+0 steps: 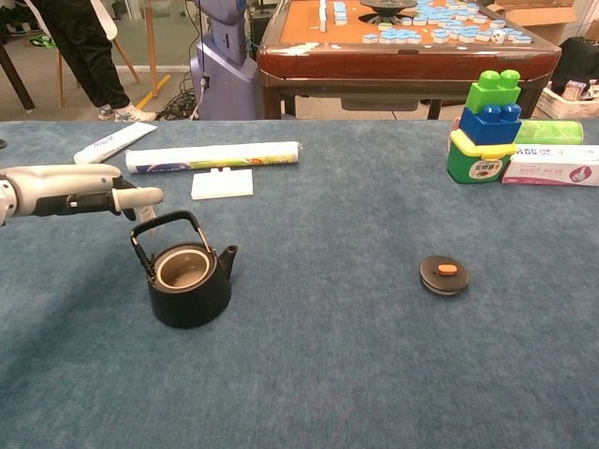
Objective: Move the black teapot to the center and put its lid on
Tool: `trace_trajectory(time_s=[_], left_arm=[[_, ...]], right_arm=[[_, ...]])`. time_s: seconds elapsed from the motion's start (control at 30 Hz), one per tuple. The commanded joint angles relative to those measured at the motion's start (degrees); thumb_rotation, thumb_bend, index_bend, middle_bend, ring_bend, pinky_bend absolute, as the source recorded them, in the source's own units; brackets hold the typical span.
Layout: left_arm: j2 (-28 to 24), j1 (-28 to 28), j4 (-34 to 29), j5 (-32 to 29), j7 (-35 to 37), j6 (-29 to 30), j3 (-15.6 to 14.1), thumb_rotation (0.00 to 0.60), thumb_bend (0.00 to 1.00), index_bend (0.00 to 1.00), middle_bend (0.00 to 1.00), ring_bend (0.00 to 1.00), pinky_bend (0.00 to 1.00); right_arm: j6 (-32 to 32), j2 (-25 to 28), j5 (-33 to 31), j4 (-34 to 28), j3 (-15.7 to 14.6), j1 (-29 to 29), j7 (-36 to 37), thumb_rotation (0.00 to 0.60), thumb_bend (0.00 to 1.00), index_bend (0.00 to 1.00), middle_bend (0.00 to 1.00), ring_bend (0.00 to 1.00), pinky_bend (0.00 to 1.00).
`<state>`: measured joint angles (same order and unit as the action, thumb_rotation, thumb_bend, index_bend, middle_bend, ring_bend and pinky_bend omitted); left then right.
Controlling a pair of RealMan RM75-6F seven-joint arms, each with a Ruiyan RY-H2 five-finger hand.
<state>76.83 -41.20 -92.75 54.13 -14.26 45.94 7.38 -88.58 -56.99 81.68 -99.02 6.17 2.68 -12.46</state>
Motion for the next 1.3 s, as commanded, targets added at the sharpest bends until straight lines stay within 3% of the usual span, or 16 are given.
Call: trace_trajectory(time_s=[0.03,0.2,0.53,0.83,1.0,1.3], left_arm=[[0.03,-0.01,-0.62,0.79,0.56,0.58,0.05,0.000,0.11,0.43,0.24,0.21,0.15],[-0.39,0.22,-2.15,2.75,2.14,1.22,0.04,0.035,0.15,0.46,0.24,0.22,0.15],[-0.30,1.66,-5.12,8.31,3.44,5.58,-0.58,0.346,0.29,0.46,0.24,0.22,0.15],[0.89,2.71,-6.93,11.97,3.68,9.33,-0.71,0.524,0.30,0.50,0.25,0.22,0.15],[1.82,2.78,-7.25,12.21,2.32,10.11,-1.03,0.595,0.30,0.50,0.25,0.22,0.15],[3.88,2.84,-6.42,12.05,-0.16,11.37,-1.38,0.600,0.38,0.57,0.27,0.23,0.15]], right_arm=[[-0.15,-0.02,0.08,0.08,-0.01,-0.10,0.06,0.600,0.28,0.22,0.19,0.00,0.05],[-0.38,-0.01,0.10,0.15,0.08,-0.24,0.21,0.600,0.28,0.22,0.19,0.00,0.05],[-0.77,-0.14,0.48,0.33,0.21,-0.37,0.39,0.600,0.28,0.22,0.19,0.00,0.05],[-1.13,-0.11,0.53,0.36,0.29,-0.62,0.57,0.600,0.28,0.22,0.19,0.00,0.05],[-1.31,-0.07,0.66,0.47,0.28,-0.79,0.89,0.600,0.28,0.22,0.19,0.00,0.05],[-1.49,-0.07,0.74,0.83,0.27,-1.03,1.38,0.600,0.28,0.22,0.19,0.00,0.05]])
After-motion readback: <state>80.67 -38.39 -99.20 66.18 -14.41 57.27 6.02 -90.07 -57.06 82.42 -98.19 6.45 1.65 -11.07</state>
